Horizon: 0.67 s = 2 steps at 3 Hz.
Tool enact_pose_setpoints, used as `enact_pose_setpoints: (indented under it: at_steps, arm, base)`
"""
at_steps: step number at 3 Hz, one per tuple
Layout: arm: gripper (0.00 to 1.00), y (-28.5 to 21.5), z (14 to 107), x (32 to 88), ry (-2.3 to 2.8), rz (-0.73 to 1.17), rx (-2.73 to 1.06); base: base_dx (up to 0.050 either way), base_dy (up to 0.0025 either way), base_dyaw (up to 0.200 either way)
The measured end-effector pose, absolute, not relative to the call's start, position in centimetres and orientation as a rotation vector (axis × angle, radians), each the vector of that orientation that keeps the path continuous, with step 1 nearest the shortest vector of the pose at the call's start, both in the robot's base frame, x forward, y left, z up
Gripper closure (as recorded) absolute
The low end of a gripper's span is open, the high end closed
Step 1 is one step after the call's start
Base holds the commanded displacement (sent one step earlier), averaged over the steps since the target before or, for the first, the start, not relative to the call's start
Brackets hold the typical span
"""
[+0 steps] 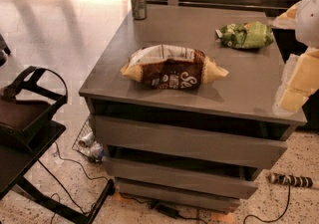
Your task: Move brown chip bag near green can
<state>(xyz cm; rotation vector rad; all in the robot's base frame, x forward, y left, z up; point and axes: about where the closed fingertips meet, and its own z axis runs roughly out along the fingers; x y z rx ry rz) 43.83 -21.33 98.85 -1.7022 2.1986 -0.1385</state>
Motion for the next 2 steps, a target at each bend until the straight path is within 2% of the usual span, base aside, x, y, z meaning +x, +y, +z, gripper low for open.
enact_pose_setpoints:
  at_steps: [1, 2]
  arm:
    - [0.00, -21.33, 98.85, 43.83, 2.199, -0.138, -1.702]
    - [0.00, -21.33, 98.85, 43.83, 2.199, -0.138, -1.702]
  base:
    - [0.049, 0.00004, -0.001]
    - [0.032, -0.00244, -0.154]
